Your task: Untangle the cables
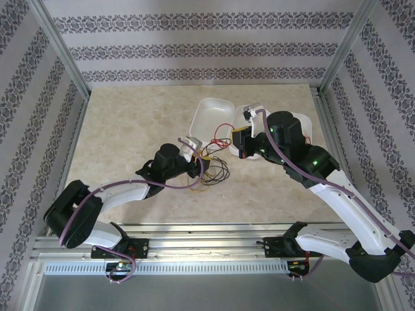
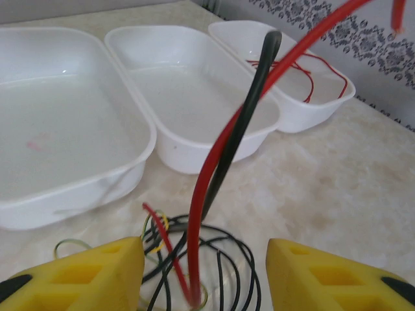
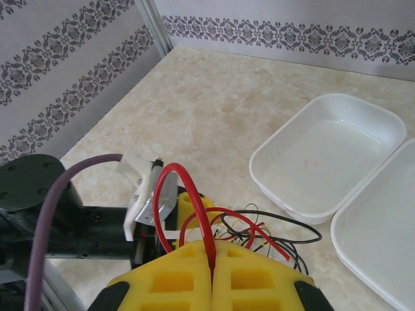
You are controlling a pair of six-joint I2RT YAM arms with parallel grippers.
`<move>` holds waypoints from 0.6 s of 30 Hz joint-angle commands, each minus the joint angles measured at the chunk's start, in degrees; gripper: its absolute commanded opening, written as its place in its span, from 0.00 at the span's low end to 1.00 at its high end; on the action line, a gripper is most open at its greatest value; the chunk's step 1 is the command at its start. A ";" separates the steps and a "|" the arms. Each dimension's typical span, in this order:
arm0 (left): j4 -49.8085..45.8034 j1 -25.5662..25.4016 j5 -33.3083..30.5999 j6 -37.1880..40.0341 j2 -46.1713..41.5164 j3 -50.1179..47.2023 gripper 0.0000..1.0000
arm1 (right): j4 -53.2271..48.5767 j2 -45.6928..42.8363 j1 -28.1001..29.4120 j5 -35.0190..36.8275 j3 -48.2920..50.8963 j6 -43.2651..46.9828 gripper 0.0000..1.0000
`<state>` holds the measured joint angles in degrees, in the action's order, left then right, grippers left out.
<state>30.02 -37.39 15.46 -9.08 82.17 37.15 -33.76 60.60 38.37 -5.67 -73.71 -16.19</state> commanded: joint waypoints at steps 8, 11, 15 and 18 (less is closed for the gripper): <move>17.22 -0.93 -2.03 -4.92 8.89 3.24 0.35 | 1.32 -0.74 0.21 -1.13 -0.34 -1.35 0.00; 17.08 -0.94 -4.19 -5.68 9.87 3.11 0.27 | 1.50 -1.75 0.14 -0.45 0.05 -1.54 0.00; 15.82 -0.93 -4.96 -6.25 10.62 2.64 0.17 | 1.94 -3.11 0.03 -0.18 0.59 -2.03 0.00; 14.83 -0.95 -4.38 -7.26 11.00 2.06 0.14 | 1.68 -3.73 -0.03 -0.31 -0.08 -1.84 0.00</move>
<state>42.96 -37.52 11.73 -14.44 92.51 39.05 -33.61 58.11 38.39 -5.87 -73.65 -17.06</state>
